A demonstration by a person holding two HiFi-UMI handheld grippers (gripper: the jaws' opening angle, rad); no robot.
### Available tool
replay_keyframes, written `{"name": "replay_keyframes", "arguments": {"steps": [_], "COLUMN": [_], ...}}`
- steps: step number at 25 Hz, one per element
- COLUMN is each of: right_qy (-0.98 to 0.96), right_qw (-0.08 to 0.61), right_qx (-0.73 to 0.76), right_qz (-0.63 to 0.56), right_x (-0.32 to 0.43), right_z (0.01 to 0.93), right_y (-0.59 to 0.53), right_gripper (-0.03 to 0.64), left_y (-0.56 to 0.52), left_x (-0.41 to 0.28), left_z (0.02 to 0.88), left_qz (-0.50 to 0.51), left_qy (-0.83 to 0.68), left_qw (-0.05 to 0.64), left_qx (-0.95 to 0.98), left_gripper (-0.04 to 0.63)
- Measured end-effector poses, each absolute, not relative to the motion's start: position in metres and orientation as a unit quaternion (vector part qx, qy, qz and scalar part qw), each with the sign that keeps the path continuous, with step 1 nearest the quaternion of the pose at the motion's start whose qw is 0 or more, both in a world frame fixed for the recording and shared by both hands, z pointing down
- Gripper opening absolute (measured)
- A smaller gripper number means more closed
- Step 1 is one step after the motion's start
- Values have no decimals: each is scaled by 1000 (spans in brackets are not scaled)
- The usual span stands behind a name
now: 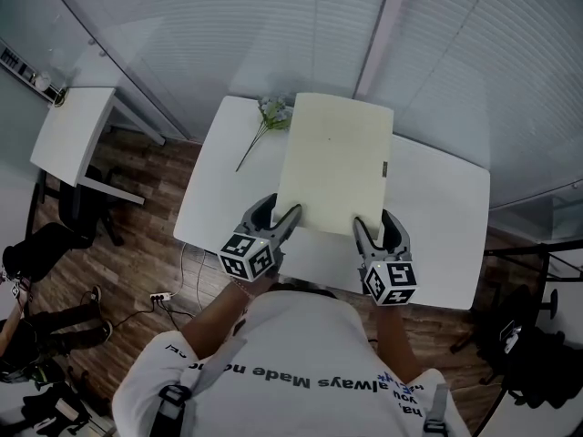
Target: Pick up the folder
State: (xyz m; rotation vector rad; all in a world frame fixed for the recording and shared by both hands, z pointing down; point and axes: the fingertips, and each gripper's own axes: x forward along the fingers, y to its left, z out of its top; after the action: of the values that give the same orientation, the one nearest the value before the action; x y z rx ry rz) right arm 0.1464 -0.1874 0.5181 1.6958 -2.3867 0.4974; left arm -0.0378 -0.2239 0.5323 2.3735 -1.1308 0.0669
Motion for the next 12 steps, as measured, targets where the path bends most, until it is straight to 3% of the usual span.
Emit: {"name": "replay_keyframes", "arguments": {"steps": [12], "right_qy": [-806], "right_qw": [40], "right_qx": [578], "right_qz": [120], "right_x": [148], "right_z": [451], "right_y": [-175], "right_gripper": [272], "left_y": [-215], "left_x": [-37], "left_z": [456], "left_qz": [-17], "left_qy": [-423], "left_qw": [177], "left_qx": [889], "left_gripper": [267]}}
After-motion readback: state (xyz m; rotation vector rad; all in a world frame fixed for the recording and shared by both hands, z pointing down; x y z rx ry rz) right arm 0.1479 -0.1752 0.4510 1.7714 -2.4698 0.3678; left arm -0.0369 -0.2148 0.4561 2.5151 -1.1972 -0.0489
